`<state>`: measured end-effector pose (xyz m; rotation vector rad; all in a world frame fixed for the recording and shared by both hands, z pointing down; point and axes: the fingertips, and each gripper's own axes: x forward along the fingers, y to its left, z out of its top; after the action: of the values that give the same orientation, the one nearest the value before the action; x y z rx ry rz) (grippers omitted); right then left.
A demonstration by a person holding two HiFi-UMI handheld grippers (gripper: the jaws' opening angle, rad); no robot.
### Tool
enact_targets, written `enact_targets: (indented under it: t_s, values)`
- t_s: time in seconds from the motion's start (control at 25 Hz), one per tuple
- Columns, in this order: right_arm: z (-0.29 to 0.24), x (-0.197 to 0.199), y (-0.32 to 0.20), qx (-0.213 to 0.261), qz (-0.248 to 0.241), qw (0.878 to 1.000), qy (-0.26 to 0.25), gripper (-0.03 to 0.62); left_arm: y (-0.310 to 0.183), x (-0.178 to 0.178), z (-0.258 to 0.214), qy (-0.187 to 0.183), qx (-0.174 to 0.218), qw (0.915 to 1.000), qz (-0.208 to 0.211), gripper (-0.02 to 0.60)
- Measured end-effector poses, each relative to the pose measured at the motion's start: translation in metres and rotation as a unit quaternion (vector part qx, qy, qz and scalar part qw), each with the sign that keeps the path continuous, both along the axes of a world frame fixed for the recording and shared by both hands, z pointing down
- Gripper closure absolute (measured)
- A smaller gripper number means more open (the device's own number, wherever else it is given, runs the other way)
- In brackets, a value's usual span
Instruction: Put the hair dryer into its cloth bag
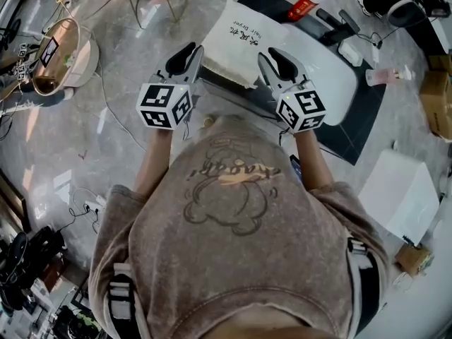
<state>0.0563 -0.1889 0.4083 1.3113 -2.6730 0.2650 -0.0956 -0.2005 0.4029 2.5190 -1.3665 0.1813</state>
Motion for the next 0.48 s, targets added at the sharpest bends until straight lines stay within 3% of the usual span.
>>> enact_targets:
  t_s: [0.24, 0.48]
  values:
    - [0.019, 0.023, 0.015, -0.002, 0.052, 0.999, -0.004, 0.510, 0.014, -0.016, 0.009, 0.015, 0.021, 0.9995, -0.020, 0.500]
    - [0.033, 0.033, 0.019, 0.000, 0.074, 0.997, 0.006, 0.551, 0.013, -0.029, 0.020, 0.007, 0.020, 0.9987, -0.047, 0.523]
